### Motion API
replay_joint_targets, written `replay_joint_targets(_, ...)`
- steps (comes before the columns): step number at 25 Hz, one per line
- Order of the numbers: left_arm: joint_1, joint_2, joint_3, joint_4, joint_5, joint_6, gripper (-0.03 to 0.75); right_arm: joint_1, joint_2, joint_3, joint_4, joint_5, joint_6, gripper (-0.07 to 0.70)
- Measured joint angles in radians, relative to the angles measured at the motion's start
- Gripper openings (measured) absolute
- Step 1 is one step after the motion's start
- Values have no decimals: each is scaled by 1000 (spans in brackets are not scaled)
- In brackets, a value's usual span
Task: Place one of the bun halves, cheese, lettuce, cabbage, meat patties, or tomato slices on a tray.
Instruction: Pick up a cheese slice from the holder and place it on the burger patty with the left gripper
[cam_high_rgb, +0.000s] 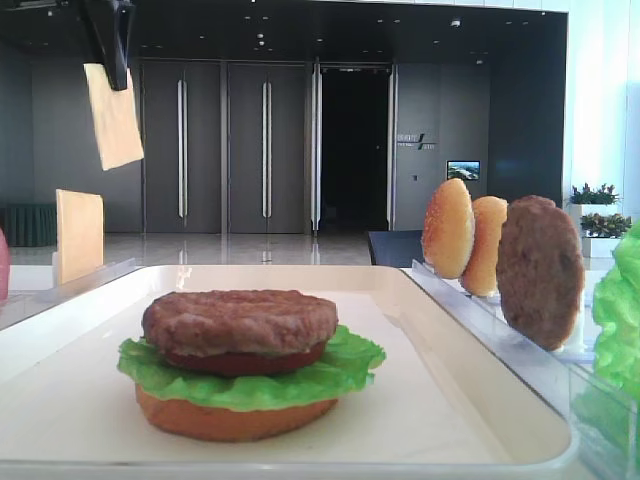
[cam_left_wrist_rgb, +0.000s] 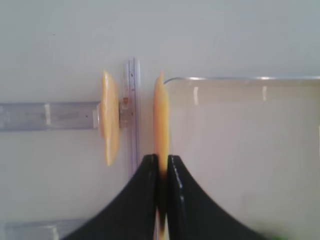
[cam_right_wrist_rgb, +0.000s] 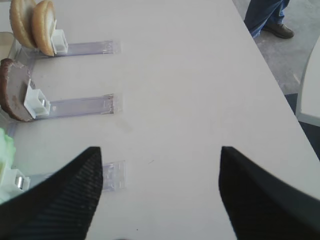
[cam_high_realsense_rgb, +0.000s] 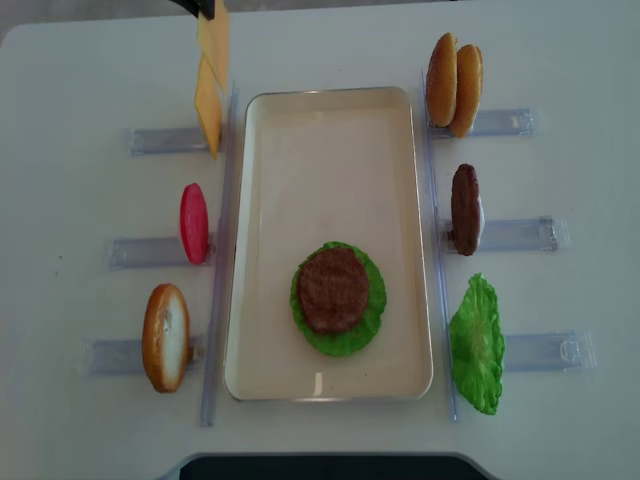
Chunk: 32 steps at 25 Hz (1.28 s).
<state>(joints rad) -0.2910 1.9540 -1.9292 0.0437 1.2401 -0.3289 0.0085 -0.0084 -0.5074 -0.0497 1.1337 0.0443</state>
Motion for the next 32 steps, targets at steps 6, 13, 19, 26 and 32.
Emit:
replay_joint_targets(6,0,-148,164,0,0,25,21,0,0,0,0,0,0,471)
replay_joint_targets(13,0,-385,412,0,0,26,21,0,0,0,0,0,0,471)
replay_joint_targets(19,0,-583,646,-22,0,26,21,0,0,0,0,0,0,470)
replay_joint_targets(26,0,-759,808,-36,0,-11,21,0,0,0,0,0,0,469)
replay_joint_targets(32,0,-801,884,-44,0,-18,21,0,0,0,0,0,0,469)
